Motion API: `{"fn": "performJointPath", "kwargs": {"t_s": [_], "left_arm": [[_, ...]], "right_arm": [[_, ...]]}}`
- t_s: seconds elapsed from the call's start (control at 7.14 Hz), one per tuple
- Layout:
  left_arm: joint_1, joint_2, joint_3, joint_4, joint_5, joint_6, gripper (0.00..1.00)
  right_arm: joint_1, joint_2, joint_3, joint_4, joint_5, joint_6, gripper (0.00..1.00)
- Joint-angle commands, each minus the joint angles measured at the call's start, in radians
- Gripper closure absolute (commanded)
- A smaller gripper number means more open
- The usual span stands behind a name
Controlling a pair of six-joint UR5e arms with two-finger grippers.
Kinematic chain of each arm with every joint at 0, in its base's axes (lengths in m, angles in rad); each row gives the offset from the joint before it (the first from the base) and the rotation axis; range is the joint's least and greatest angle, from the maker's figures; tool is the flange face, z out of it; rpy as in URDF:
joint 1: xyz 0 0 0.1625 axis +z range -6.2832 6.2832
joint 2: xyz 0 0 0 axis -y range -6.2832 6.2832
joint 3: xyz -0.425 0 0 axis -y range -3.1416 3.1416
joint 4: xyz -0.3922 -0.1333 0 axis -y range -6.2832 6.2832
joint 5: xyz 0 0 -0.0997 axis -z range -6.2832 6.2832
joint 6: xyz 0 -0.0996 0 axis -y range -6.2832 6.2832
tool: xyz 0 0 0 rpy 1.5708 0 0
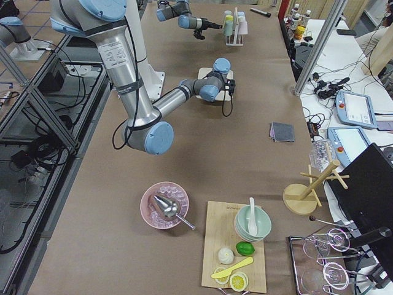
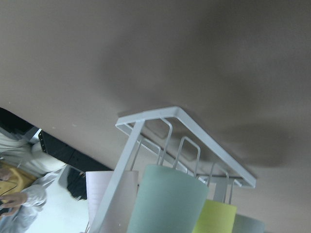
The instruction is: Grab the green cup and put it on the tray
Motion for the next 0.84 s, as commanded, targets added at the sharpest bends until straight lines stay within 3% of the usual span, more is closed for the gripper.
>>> {"fn": "performJointPath", "kwargs": {"t_s": [0.0, 0.28, 0.7], "left_arm": [[0.008, 0.008, 0.052, -0.025, 0.077, 0.1, 0.02], [0.008, 0.01, 0.115, -0.109, 0.102, 0.179, 0.02], [0.016, 0.007, 0.126, -0.117, 0.11, 0.181, 0.02]], "right_arm": [[-0.066, 0.044, -0.003, 0.002, -0.063, 0.089, 1.0], [-0.101, 0.051, -0.005, 0.007, -0.097, 0.08, 1.0], [-0.129, 0.072, -0.014, 0.01, -0.14, 0.07, 1.0]]}}
